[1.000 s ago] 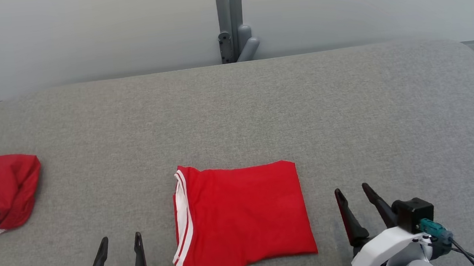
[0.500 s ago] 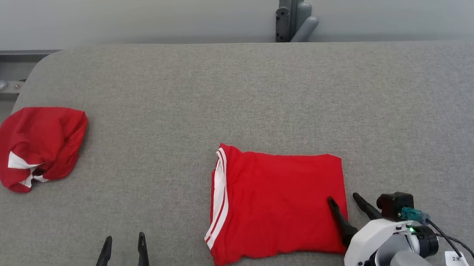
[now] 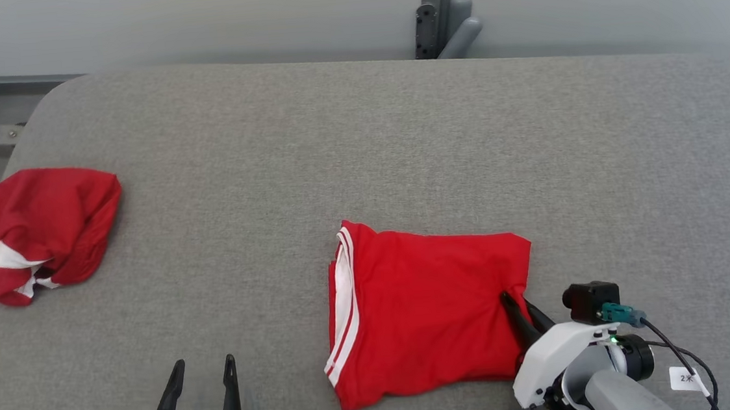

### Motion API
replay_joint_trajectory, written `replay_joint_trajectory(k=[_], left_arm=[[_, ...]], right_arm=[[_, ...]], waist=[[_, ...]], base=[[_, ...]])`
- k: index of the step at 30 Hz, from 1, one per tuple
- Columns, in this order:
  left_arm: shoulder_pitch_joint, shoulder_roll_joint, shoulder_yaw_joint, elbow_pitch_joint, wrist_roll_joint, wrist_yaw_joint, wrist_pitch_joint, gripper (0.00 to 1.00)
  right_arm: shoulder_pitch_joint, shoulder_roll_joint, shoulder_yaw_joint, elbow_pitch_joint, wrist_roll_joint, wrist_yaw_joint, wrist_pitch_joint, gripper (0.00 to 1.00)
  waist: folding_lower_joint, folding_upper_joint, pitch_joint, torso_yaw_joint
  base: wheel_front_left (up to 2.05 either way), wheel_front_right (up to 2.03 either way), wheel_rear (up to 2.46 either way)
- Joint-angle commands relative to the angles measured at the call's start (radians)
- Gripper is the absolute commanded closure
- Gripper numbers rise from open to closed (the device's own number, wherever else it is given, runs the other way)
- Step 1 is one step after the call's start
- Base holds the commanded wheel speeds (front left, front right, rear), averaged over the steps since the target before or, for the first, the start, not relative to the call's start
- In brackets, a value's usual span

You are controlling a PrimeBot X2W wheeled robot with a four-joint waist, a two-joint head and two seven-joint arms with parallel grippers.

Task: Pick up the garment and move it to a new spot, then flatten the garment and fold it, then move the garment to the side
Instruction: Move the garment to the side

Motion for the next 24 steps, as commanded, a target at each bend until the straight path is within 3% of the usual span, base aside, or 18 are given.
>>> replay_joint_trajectory(k=[1, 9, 13, 17, 24], left_arm=[[0.015, 0.003, -0.002, -0.005, -0.007, -0.003, 0.0, 0.0], [-0.022, 0.003, -0.035, -0.018, -0.017, -0.007, 0.0, 0.0], [-0.049, 0.003, -0.057, -0.029, -0.017, -0.009, 0.0, 0.0], [-0.075, 0.003, -0.09, -0.04, -0.013, -0.014, 0.0, 0.0], [-0.117, 0.003, -0.123, -0.036, 0.004, -0.028, 0.0, 0.0]], right_arm=[[0.006, -0.007, 0.003, -0.01, -0.006, -0.002, -0.004, 1.0], [0.01, -0.011, 0.032, -0.022, -0.017, -0.002, -0.004, 1.0], [-0.003, -0.022, 0.041, -0.025, -0.009, -0.002, -0.004, 1.0], [-0.015, -0.021, 0.045, -0.032, 0.005, -0.002, -0.004, 1.0], [-0.048, -0.023, 0.057, -0.049, -0.001, -0.002, -0.004, 1.0]], waist=[[0.0, 0.0, -0.022, -0.096], [0.0, 0.0, -0.022, -0.343], [0.0, 0.0, -0.008, -0.436], [0.0, 0.0, 0.019, -0.504], [0.0, 0.0, 0.074, -0.509]], base=[[0.0, 0.0, 0.0], [0.0, 0.0, 0.0], [0.0, 0.0, 0.0], [0.0, 0.0, 0.0], [0.0, 0.0, 0.0]])
